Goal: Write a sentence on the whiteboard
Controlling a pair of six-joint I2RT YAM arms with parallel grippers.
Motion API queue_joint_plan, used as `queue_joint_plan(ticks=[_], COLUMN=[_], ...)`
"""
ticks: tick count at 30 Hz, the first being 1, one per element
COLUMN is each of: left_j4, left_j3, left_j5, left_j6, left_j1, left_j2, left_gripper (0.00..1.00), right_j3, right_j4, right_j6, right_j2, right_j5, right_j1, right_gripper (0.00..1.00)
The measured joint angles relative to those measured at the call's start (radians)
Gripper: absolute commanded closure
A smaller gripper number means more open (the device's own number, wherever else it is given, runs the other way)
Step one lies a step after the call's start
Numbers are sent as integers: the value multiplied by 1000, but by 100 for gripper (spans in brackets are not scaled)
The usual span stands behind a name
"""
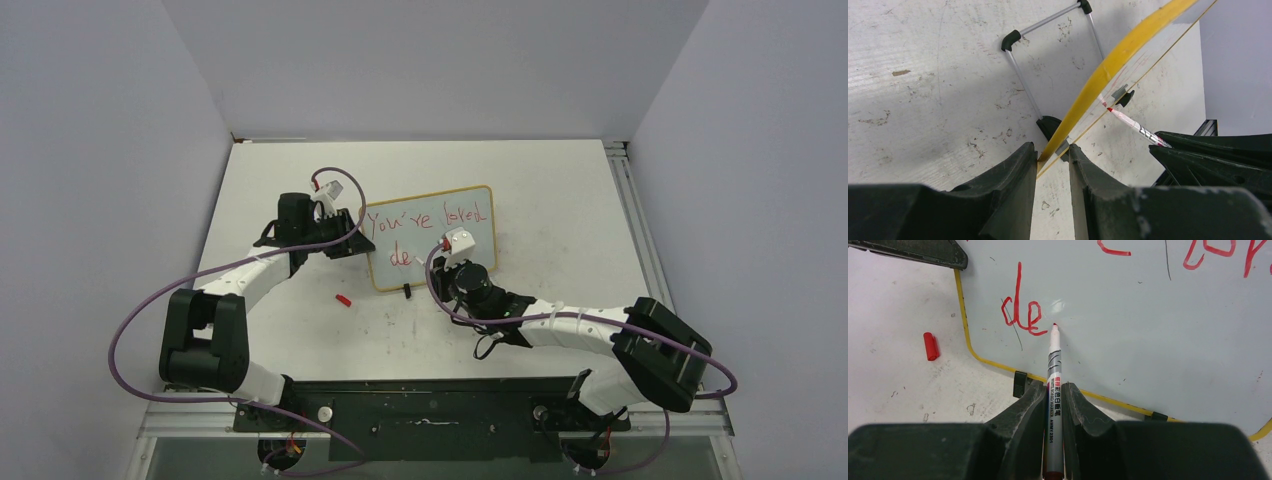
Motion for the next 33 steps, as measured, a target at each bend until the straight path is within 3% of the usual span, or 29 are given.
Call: queue_joint_plan(ticks=[33], left_j4=[0], left_j3=[0], left_j5=[0], left_j6=[0], left_j1=[0], left_j2=[0], left_gripper=[72], right_j3=[12], right_j4=[5], right_j6=[-11], right_j2=[0], right_j5=[7], right_j1=[-25], right_gripper=[95])
